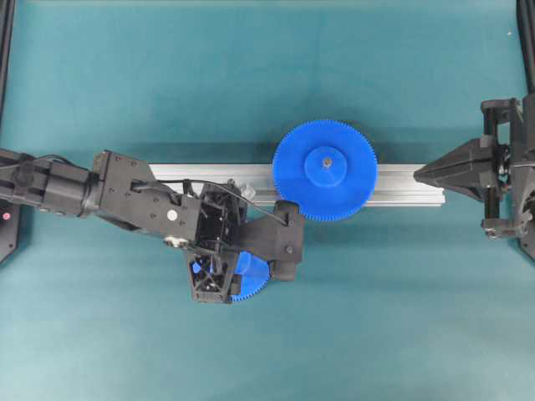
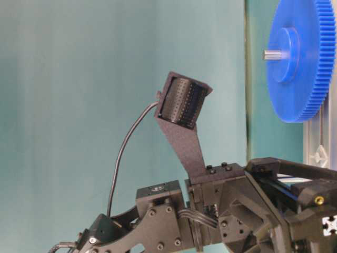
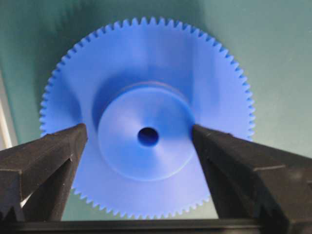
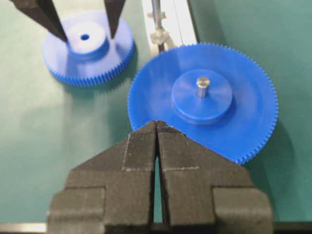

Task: Insert the small gear onto the shaft.
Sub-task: 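Close the left gripper on the small blue gear's hub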

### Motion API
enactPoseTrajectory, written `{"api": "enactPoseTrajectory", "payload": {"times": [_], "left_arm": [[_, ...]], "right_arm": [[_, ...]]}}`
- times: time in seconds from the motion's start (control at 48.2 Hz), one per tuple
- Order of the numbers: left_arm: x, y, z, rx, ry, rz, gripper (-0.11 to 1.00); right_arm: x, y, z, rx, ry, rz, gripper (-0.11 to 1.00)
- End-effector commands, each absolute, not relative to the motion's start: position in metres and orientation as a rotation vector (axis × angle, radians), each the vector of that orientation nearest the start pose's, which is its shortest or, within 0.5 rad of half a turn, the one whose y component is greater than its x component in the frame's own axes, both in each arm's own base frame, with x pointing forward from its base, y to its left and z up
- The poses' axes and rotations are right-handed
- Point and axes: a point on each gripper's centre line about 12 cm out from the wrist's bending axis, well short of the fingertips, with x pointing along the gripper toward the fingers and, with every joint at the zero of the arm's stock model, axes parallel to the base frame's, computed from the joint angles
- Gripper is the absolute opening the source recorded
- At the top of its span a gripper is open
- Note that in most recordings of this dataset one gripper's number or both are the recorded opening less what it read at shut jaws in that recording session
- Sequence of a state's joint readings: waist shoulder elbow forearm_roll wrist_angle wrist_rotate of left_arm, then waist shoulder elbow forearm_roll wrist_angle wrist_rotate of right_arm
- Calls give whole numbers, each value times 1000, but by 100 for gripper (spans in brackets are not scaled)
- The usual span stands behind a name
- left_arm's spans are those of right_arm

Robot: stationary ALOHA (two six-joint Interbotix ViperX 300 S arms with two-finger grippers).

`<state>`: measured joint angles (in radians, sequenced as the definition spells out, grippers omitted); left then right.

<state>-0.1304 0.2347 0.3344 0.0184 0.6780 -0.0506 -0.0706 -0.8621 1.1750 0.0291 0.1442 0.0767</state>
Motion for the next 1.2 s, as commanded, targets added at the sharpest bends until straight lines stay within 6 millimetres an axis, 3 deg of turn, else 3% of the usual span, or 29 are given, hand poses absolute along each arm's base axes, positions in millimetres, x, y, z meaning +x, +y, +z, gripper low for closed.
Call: {"api": "enactPoseTrajectory", "payload": {"times": [0.0,0.934,1.059,1.184], "left_arm": [[418,-59,140,55,1209,-87,93],[414,-59,127,38,1237,-73,93],[412,-59,121,42,1263,-72,87],[408,-58,120,48,1297,-71,71]], "right_arm": [[204,-14,227,131,436,-91,2],[204,-14,226,165,416,-98,2],[204,-14,225,173,399,-100,2],[205,-14,226,175,388,-100,2]]}}
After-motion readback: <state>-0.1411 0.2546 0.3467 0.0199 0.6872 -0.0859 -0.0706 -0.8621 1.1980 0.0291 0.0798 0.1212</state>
